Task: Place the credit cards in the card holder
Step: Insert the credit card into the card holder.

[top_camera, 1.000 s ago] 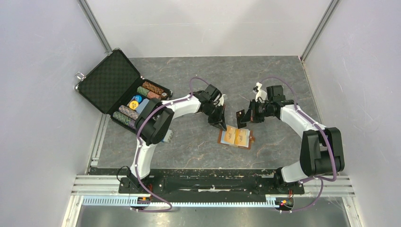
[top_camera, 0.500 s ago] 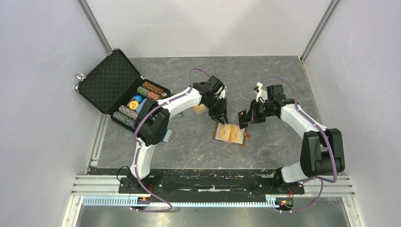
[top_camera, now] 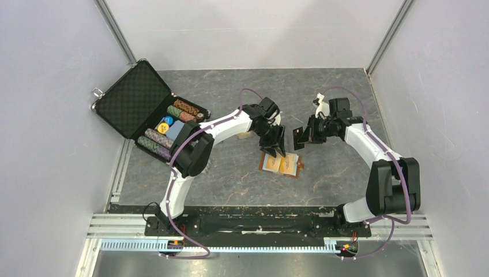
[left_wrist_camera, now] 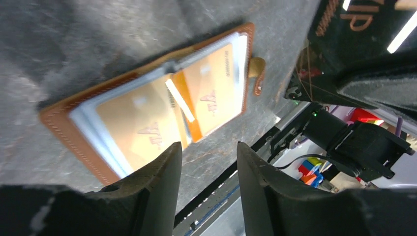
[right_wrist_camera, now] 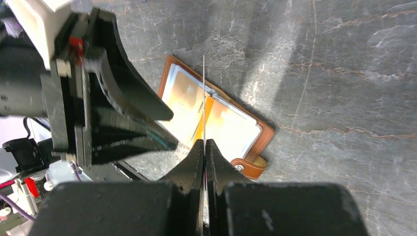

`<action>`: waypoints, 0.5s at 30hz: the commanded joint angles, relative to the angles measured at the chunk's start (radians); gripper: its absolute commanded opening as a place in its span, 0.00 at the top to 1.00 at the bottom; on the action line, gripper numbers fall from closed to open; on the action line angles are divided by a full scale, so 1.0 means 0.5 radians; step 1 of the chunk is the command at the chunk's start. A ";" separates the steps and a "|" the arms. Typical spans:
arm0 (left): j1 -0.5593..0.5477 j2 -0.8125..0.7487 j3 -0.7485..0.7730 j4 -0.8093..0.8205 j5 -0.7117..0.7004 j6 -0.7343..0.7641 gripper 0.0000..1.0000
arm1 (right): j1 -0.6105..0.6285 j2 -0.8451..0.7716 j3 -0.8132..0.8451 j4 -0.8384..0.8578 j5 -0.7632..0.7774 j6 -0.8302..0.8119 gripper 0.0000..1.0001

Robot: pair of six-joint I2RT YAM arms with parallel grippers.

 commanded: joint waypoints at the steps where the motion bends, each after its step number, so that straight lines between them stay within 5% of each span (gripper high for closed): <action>1: 0.132 -0.107 -0.114 0.055 -0.053 0.013 0.47 | 0.050 -0.029 -0.098 0.078 -0.087 0.022 1.00; 15: 0.247 -0.083 -0.229 0.200 -0.048 0.033 0.50 | 0.280 0.200 -0.424 0.636 -0.200 0.358 1.00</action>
